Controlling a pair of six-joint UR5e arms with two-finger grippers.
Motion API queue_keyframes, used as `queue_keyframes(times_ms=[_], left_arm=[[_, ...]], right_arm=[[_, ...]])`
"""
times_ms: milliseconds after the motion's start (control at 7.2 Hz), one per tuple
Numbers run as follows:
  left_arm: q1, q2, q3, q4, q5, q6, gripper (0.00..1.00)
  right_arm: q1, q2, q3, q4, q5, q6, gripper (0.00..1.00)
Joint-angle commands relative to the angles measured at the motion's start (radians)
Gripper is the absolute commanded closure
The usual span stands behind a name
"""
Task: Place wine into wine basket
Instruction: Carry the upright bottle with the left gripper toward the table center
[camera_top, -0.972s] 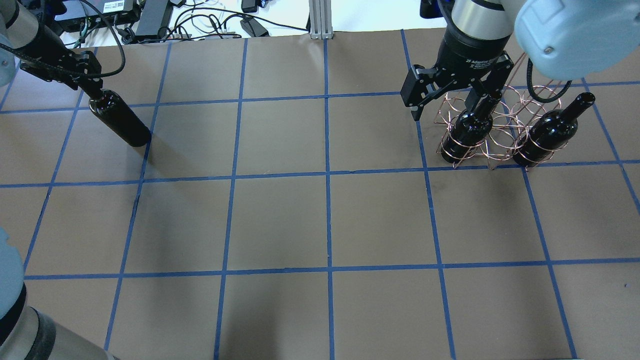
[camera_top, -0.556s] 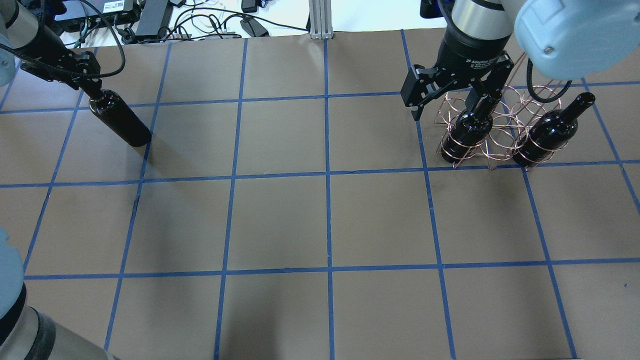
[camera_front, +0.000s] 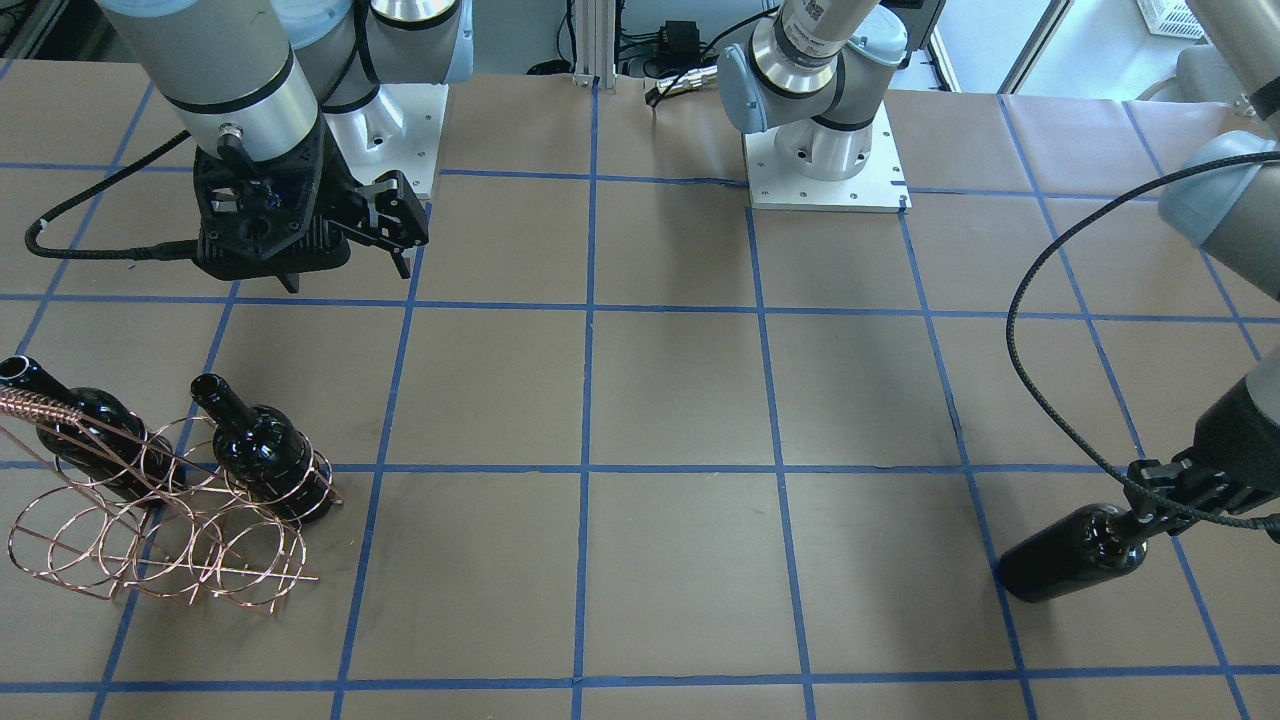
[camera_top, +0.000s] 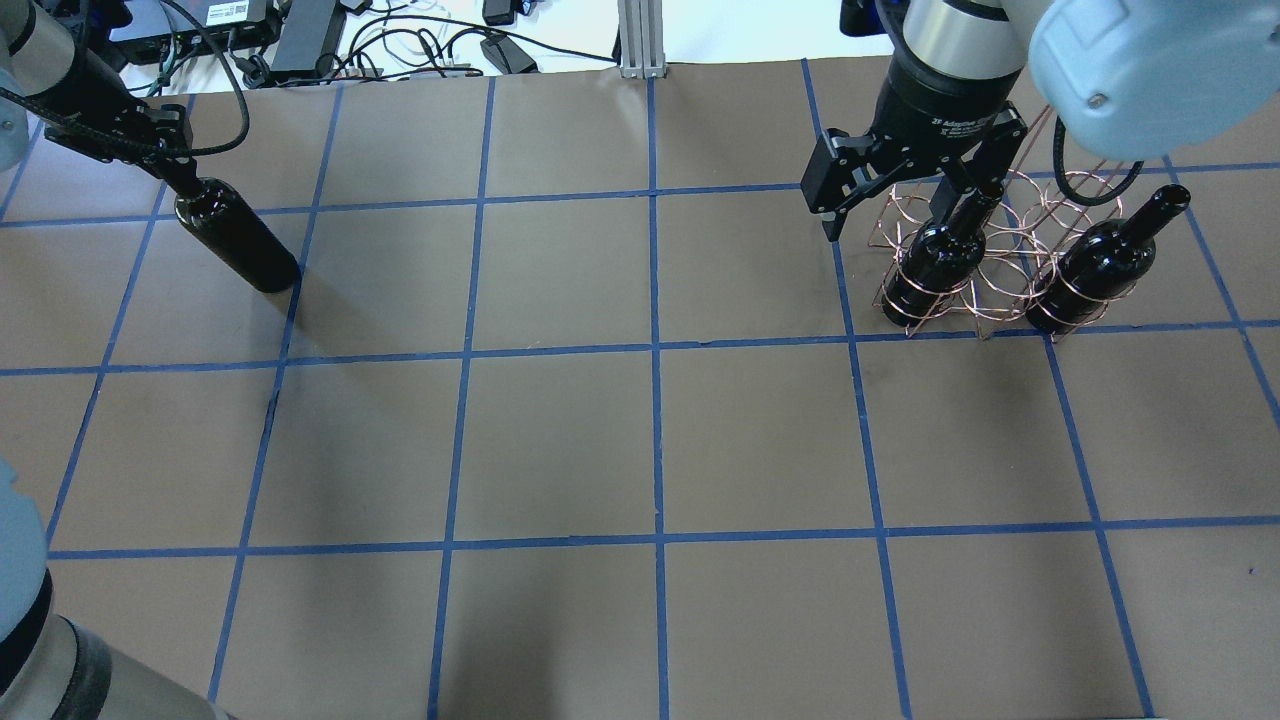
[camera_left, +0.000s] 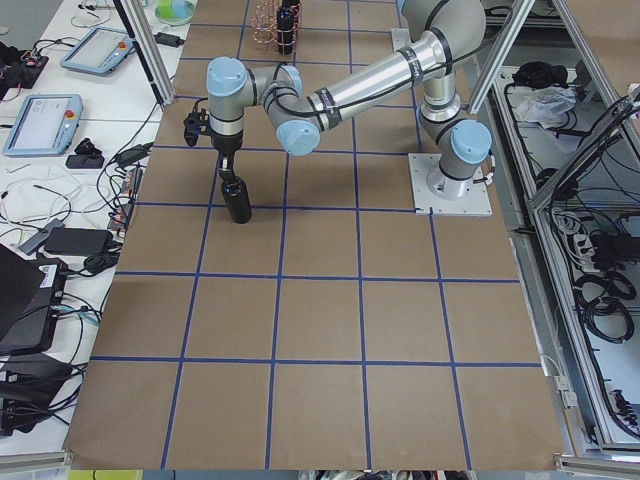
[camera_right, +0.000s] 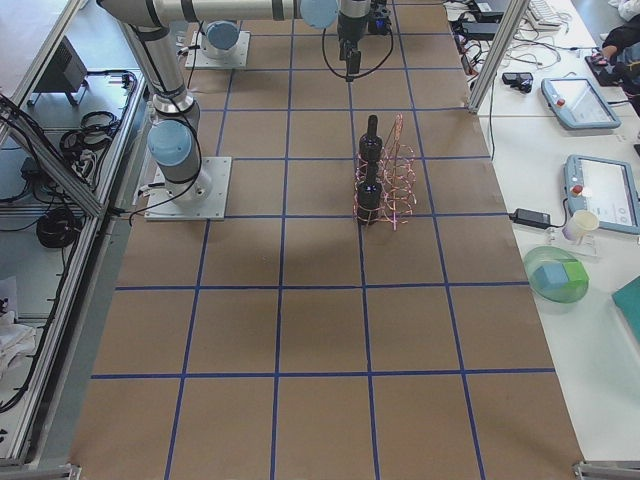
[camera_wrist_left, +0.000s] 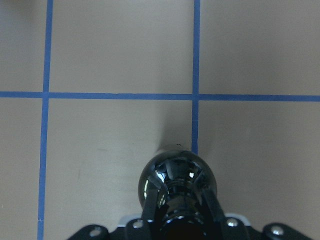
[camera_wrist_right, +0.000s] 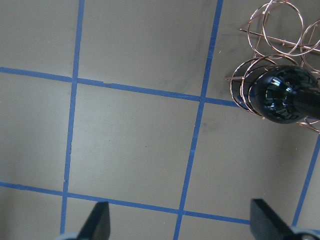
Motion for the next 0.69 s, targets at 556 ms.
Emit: queue_keyframes(times_ms=[556], left_arm=[[-0.403,0.173,-0.014,-0.223,0.089,-0.454,0.99]], right_arm=[[0.0,0.0,0.0,0.0,-0.003,-0.005,0.0]])
